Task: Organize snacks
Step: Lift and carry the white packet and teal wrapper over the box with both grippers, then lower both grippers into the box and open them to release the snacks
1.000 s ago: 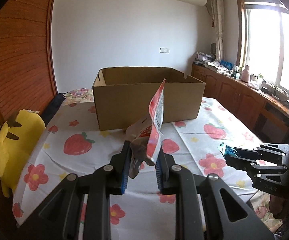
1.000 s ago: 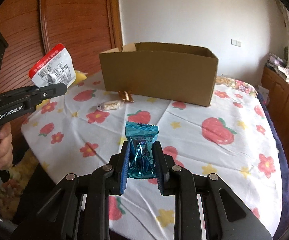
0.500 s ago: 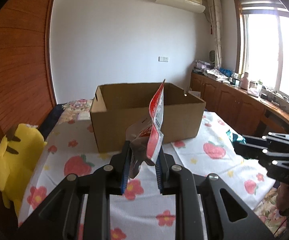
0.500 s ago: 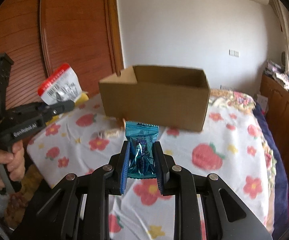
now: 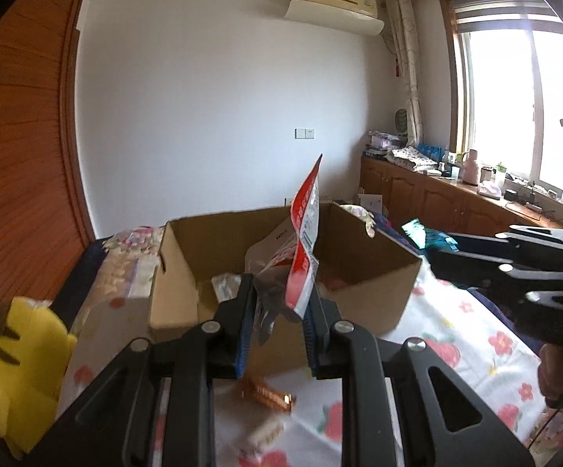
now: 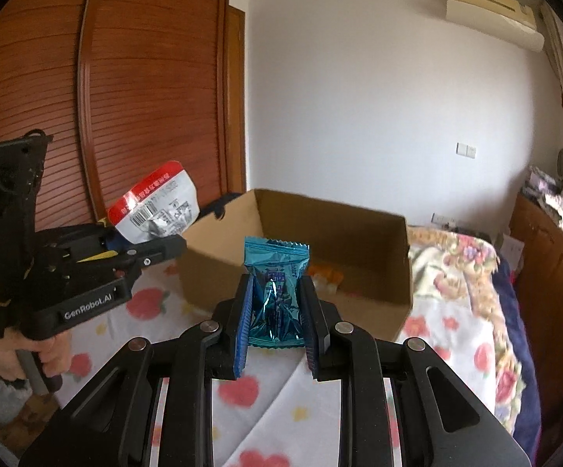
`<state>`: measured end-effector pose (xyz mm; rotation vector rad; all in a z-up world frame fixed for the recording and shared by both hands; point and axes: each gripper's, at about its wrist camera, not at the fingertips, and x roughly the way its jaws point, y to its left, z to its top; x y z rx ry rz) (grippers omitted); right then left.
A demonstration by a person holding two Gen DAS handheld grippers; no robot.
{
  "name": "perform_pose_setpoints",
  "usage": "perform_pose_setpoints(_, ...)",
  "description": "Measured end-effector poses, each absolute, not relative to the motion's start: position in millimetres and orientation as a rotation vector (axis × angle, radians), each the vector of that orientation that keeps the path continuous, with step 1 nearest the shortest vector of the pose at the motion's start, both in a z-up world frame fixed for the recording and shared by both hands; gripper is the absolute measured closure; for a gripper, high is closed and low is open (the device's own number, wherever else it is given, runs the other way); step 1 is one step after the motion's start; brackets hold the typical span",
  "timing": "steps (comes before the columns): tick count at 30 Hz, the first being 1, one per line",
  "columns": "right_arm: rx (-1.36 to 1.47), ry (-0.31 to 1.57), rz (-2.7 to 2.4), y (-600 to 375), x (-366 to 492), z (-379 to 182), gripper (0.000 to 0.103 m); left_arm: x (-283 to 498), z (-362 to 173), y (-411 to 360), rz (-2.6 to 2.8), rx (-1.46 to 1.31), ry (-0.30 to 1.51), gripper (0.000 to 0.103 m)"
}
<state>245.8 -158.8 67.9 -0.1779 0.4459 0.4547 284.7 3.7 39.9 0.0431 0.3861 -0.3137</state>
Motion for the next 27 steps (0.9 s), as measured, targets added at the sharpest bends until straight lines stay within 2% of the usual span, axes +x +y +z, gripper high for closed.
perform_pose_setpoints(11,-0.181,0.433,0.429,-152.2,324.0,56.3,0.082,363.5,24.7,8.8,-0.319,0.020,0.382,0.083)
perform_pose_setpoints(27,-0.179,0.509,0.386,-148.3,373.0,24.2,0.082,391.2,-8.7,15.9,-0.331,-0.058,0.469,0.082)
